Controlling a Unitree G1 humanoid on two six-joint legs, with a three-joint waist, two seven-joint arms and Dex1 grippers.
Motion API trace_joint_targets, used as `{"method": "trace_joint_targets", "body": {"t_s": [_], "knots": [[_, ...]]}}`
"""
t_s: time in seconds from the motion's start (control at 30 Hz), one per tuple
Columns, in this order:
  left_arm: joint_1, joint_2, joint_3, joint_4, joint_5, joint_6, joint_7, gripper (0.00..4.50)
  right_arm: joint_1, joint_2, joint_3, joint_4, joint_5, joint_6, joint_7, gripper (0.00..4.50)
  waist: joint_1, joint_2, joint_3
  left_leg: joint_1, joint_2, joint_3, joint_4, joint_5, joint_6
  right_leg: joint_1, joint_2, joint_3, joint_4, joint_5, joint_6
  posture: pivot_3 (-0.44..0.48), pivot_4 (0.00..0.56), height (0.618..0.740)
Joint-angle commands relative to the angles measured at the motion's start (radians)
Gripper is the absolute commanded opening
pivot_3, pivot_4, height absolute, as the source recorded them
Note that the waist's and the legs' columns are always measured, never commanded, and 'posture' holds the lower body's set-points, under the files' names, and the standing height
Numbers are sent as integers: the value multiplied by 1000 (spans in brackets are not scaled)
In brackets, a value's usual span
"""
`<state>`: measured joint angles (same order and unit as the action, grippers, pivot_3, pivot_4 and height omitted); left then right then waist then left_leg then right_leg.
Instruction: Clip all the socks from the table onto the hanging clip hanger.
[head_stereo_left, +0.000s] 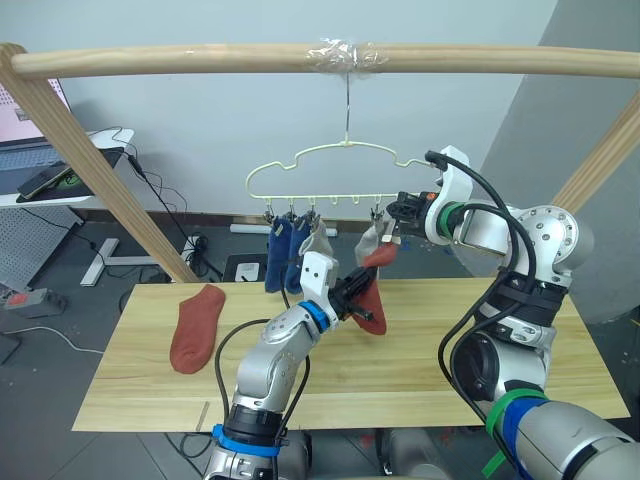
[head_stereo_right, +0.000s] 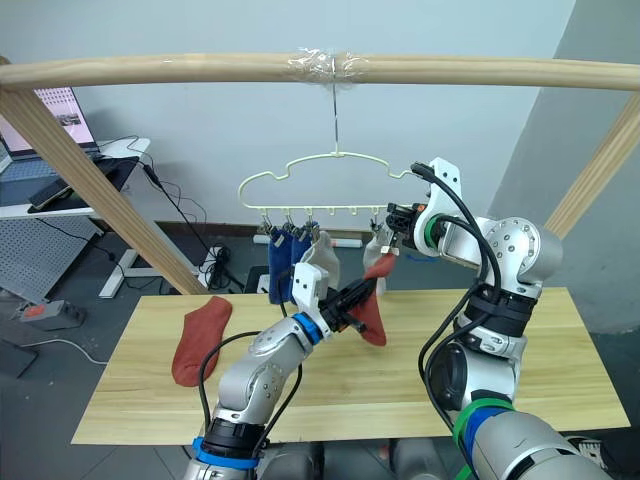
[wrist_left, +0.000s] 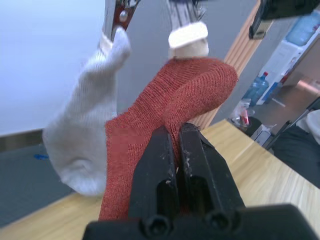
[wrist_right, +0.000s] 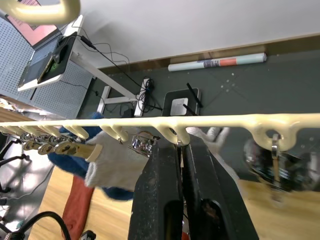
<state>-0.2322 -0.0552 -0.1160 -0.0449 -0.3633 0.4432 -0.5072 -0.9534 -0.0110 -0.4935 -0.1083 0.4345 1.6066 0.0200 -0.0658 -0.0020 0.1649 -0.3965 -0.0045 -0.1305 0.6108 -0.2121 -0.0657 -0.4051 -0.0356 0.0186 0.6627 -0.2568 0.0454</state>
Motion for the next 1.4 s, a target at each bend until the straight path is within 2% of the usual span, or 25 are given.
{"method": "trace_joint_targets", "body": {"t_s": [0.03,0.7,0.8,0.97,1.13,1.17,1.3,1.4], "knots": [[-23,-24,6,-22,-34,-18,7,22,-13,12,-9,-34,-2,8,-3,0,-3,0,0,0,0,0,0,0,0,0,0,0,0,0,0,-95,149,740],[-59,-28,8,-29,-64,-25,27,22,-11,48,-25,-37,-6,8,-11,0,-15,0,0,0,0,0,0,0,0,0,0,0,0,0,1,-95,147,740],[-61,-28,8,-30,-66,-25,27,0,-9,46,-26,-39,-3,8,-8,753,-17,0,0,0,0,0,0,0,0,0,0,0,0,0,1,-95,147,740],[-61,-24,5,-34,-66,-23,24,0,-10,35,-36,-41,-5,8,2,2629,-18,0,0,-1,0,0,0,0,0,0,0,0,-1,0,1,-100,147,740],[-69,-16,-10,-35,-67,-10,8,0,9,-10,-30,-99,32,0,64,4238,-18,0,0,-1,0,0,0,0,0,0,0,0,-1,0,1,-105,145,740],[-69,-15,-12,-38,-72,-4,2,0,17,-23,-25,-125,56,3,90,4436,-18,0,0,-1,0,0,0,0,0,0,0,0,-1,0,1,-110,145,740],[-79,-15,-14,-34,-122,47,-32,0,79,-61,-38,-237,191,8,160,4436,-22,0,1,-2,0,0,0,0,0,0,0,0,-3,-1,1,-127,145,740],[-95,-18,1,-12,-166,94,-48,728,147,-106,-15,-338,206,-1,185,4500,-24,0,1,-2,0,-1,-1,0,0,0,0,-1,-3,-1,1,-137,143,740]]}}
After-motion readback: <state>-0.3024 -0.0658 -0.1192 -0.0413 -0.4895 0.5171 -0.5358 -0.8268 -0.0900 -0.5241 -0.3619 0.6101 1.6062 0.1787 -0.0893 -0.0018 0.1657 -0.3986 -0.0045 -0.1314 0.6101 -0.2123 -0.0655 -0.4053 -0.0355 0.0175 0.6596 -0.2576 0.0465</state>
